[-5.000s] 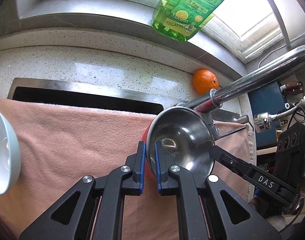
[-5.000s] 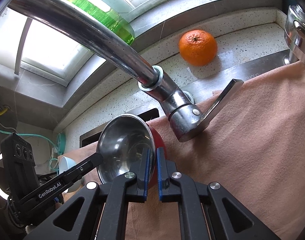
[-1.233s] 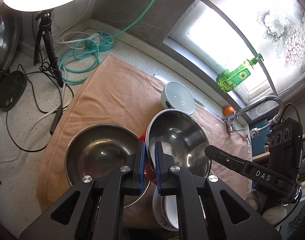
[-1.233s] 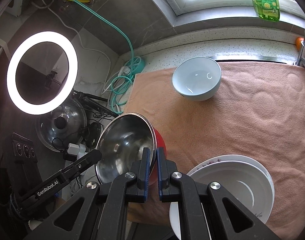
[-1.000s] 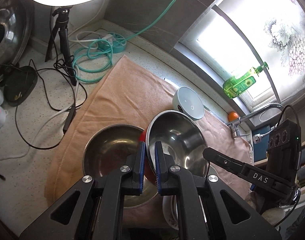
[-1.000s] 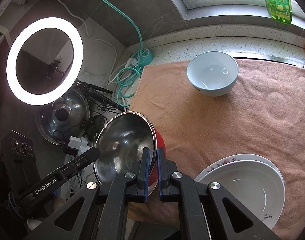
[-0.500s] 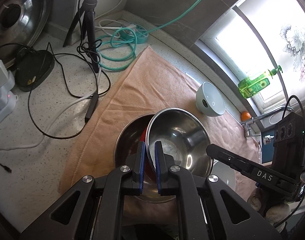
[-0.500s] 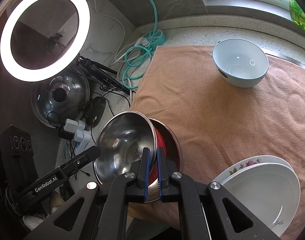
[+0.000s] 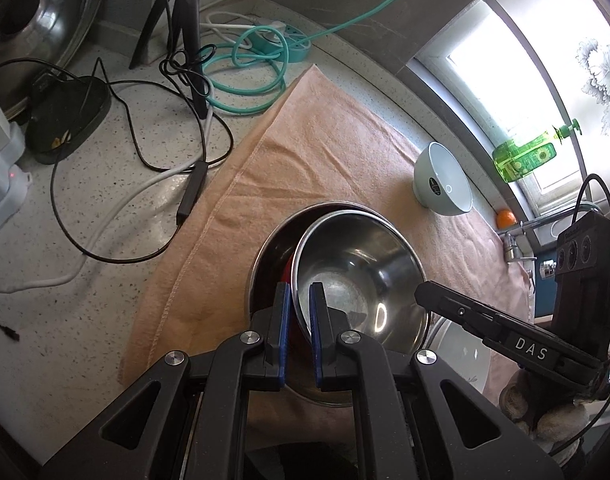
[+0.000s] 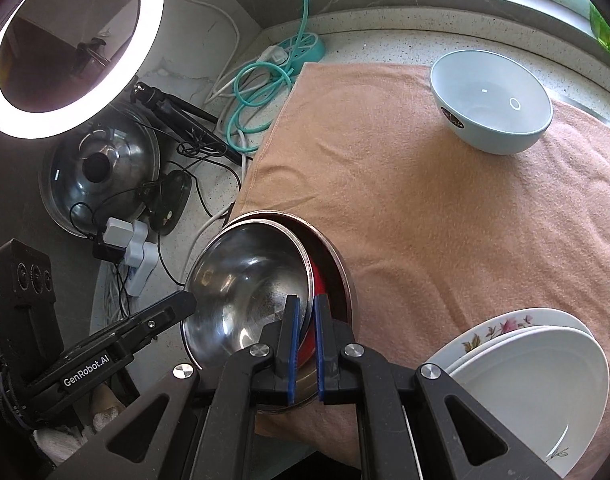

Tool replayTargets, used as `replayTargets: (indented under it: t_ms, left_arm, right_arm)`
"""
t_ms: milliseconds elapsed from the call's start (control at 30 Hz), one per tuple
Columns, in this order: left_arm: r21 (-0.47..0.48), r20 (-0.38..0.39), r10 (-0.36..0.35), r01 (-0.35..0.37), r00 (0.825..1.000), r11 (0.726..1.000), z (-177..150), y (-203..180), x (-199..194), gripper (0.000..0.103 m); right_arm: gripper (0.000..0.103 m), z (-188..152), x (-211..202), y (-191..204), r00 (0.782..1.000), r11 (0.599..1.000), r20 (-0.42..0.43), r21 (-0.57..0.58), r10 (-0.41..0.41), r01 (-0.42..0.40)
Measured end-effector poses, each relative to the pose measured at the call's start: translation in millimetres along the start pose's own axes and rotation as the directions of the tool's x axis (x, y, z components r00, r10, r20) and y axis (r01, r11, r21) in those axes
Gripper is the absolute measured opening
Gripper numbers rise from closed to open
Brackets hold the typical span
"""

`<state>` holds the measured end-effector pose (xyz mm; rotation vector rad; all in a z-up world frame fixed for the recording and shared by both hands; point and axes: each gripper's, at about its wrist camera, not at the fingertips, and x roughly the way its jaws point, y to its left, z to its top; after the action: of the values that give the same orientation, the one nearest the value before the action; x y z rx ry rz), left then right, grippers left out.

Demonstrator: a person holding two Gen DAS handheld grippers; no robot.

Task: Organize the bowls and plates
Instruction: 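Set the red-bottomed pot down inside the large steel bowl with both tools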

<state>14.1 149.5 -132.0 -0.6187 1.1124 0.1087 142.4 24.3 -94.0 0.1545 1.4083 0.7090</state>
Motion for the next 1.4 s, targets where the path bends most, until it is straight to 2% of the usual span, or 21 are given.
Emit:
replayTargets:
  t_ms: [367,800,967,1400]
  left_arm:
    - [0.041,-0.012,0.054,-0.053,0.998,0.998,-3.9,-1.5,9.5,0.007]
    - [0.045,-0.009,0.062,-0.062,0.998,0.997,-3.4,-1.7,13.4,0.007]
    - [0.081,0.004,0.078,-0.079,0.997,0.994,-5.5,-6.9,13.6,0.007]
    - [0.072,-0.009,0.071,-0.07,0.997,0.995,-6.9,-3.3,16.1,0.007]
  right_arm:
    - [0.007,-0.5,6.1,4.9,0.999,0.999,-0.003,-0.029,-0.035,0.035]
    - [0.007,-1.6,15.2,10.9,0.995,0.992,-0.009,-0.086,-0.097,0.096]
    - [0.007,-4.2,19.3,10.6,0.993,0.987,-0.023,-0.114,-0.118,0.115]
    - [0.007,-6.7,21.9,9.7,0.993,0.987,-0.022,-0.119,-0.112,0.109]
